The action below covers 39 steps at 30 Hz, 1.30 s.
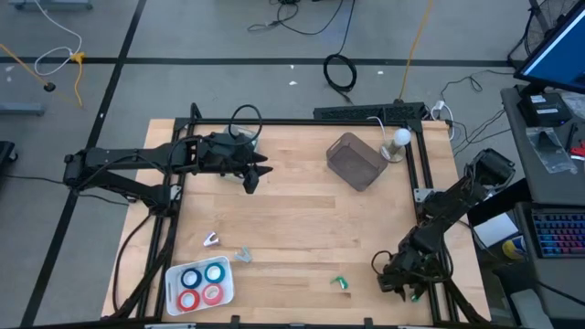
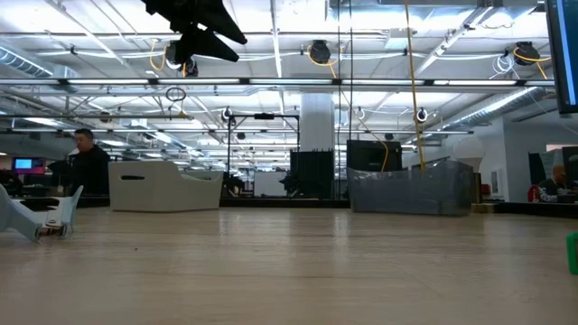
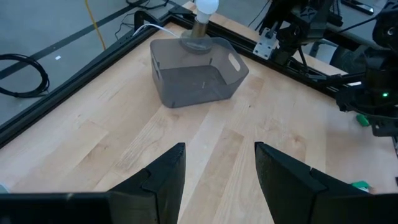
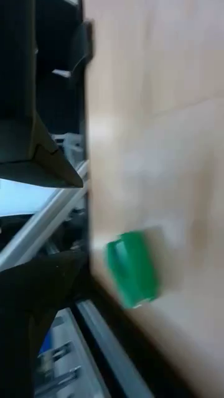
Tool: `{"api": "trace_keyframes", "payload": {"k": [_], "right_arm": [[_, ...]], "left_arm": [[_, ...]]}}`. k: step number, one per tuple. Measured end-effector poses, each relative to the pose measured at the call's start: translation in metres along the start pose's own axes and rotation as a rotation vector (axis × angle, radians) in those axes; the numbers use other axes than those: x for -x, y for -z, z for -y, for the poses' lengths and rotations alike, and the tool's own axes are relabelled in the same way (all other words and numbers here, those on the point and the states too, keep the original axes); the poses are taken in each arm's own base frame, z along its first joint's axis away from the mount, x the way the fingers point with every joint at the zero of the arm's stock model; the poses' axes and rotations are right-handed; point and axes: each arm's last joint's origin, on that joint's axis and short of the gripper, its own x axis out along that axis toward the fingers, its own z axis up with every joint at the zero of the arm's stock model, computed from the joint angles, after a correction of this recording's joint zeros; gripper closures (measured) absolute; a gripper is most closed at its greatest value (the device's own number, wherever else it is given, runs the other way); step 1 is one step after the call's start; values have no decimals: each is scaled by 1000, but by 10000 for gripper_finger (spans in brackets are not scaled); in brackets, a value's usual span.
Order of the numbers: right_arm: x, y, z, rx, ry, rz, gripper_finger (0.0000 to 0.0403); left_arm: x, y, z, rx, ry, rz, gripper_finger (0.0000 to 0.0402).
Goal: Pick and place Stapler, Stapler remover, tape
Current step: Put the right green stapler into the gray bin
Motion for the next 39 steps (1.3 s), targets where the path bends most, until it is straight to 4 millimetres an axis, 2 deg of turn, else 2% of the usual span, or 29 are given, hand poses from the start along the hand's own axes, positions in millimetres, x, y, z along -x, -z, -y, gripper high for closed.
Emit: {"api": "trace_keyframes", "payload": {"k": [14,23,31,39], "right_arm": [[-14,-9,1,-36,75,46,234],[-21,-15,-7,4,-8,90,234],[-18,-17,-12,5,-62,103,234],[-7,-22,-27,51,-183,126,234]], "left_arm": [[0,0,0,3,2,-1,206],[0,0,1,5,6,-2,206],[0,0,1,5,4,-2,206],[0,0,1,4,4,-2,206]]}}
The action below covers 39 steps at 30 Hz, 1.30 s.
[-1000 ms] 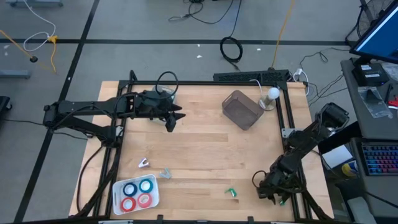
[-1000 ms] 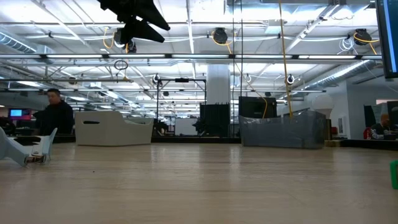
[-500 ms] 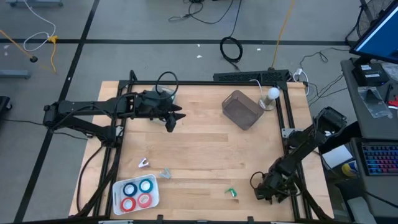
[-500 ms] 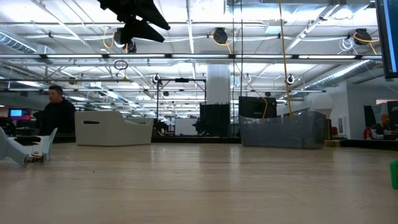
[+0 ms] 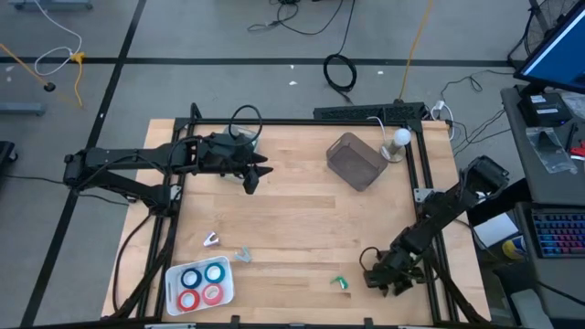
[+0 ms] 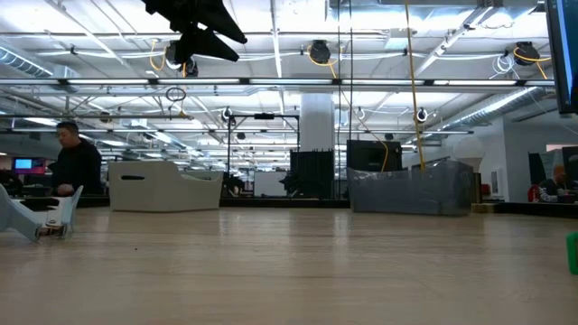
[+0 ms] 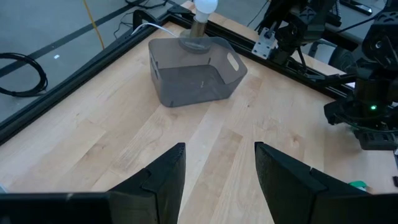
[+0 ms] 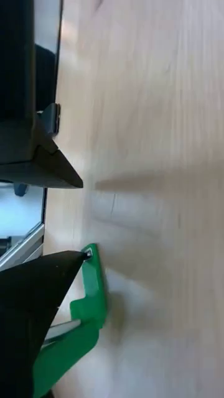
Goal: Pick and place Stapler, Stapler remover, tape
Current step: Put the right green stapler into the gray bin
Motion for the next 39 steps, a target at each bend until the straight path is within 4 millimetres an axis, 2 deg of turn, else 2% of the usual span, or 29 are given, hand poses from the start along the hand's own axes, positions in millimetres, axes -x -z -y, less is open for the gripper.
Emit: {"api": "trace_keyframes", "payload": {"k": [10,16,25,31,36,39], "right_arm": [[12,-13,-13,144,-55,18,234],[28,-11,-12,196,-153,128,234],[60,3,4,168,-243,178,234],[75,12,24,86,-232,157,234],[75,17,39,3,-134,131,234],[73,16,39,-2,-120,139,234]], "left_arm": [[0,0,1,-2,3,-1,206],[0,0,1,-1,3,0,206],[0,0,1,-3,5,1,206],[0,1,3,-21,11,-2,206],[0,1,3,-24,9,-2,206],[0,1,3,-24,9,-1,206]]}}
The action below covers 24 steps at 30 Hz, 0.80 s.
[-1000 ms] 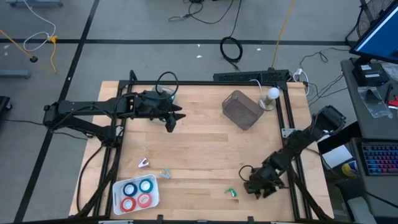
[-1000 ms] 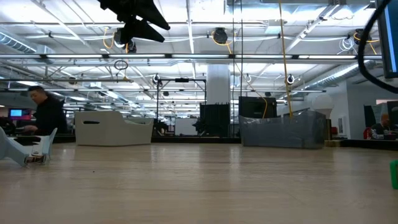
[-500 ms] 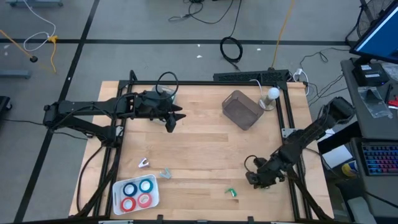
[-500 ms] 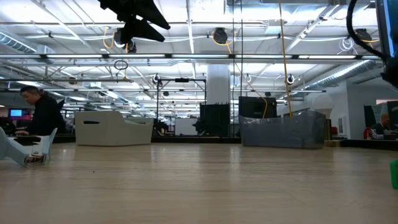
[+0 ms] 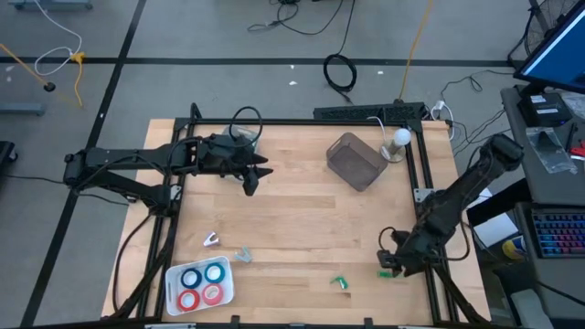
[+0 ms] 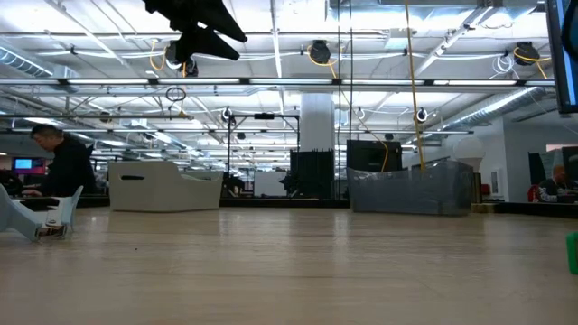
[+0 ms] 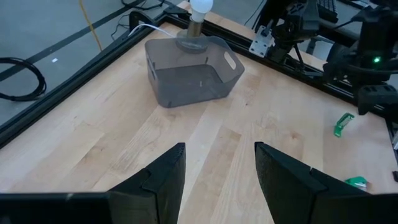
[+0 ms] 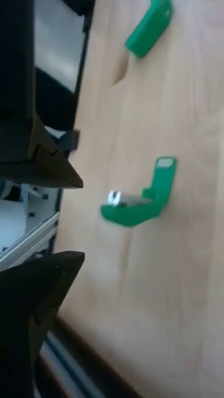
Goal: Pick and place Stapler, Stapler remover, tape
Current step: Put the right green stapler into the gray bin
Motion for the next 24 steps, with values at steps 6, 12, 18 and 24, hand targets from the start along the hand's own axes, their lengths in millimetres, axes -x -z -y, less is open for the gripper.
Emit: {"api": "trace_keyframes", "payload": {"k": [6,12,18,24], "right_arm": [[-12,-5,-10,-9,-5,33,234],[-25,-11,-20,6,-8,51,234],[-30,-14,-21,-1,8,71,234],[-30,-14,-21,-24,9,70,234]], "left_arm": [[0,-1,0,0,1,5,206],[0,-1,0,0,1,7,206],[0,-1,0,-4,1,7,206],[0,-1,0,-6,1,7,206]]}}
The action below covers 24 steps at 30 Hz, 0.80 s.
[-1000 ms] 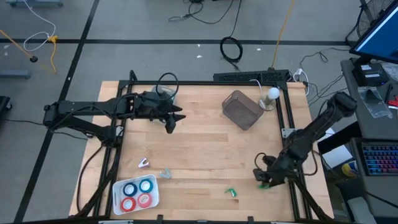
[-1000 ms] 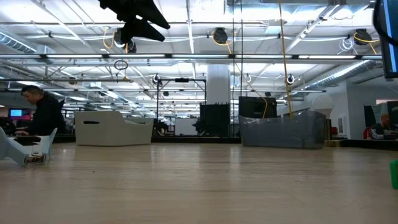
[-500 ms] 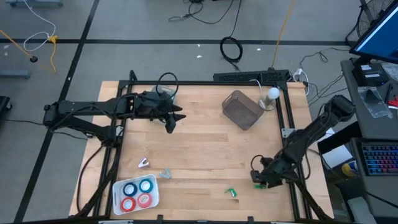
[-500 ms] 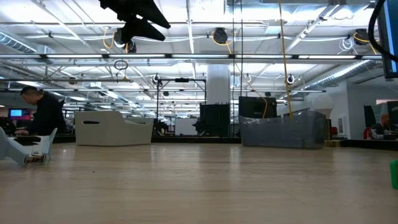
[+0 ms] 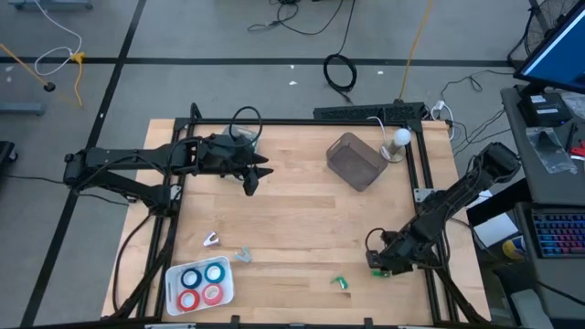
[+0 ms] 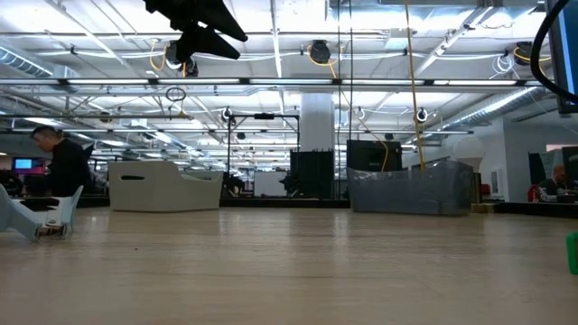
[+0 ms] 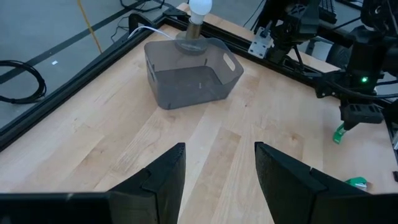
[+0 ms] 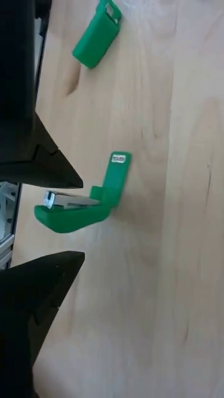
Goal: Pick and place Stapler, Stapler remover, tape
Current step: Put the right green stapler into the gray bin
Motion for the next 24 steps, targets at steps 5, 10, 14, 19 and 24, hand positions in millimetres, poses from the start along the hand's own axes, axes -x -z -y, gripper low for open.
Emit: {"api": "trace_keyframes", "payload": {"k": [5,10,14,19,24], "right_arm": [[-5,-2,0,-9,22,21,234],[-12,-3,-1,-1,38,31,238],[-12,-3,-2,16,33,32,258],[-12,-3,-1,13,31,35,280],[-12,-3,-1,13,31,34,288]], "left_arm": [[0,0,0,0,0,0,206],[0,0,0,1,0,-1,206],[0,0,0,7,1,-1,206],[0,0,0,10,1,-1,206],[0,1,3,4,12,-4,206]]}}
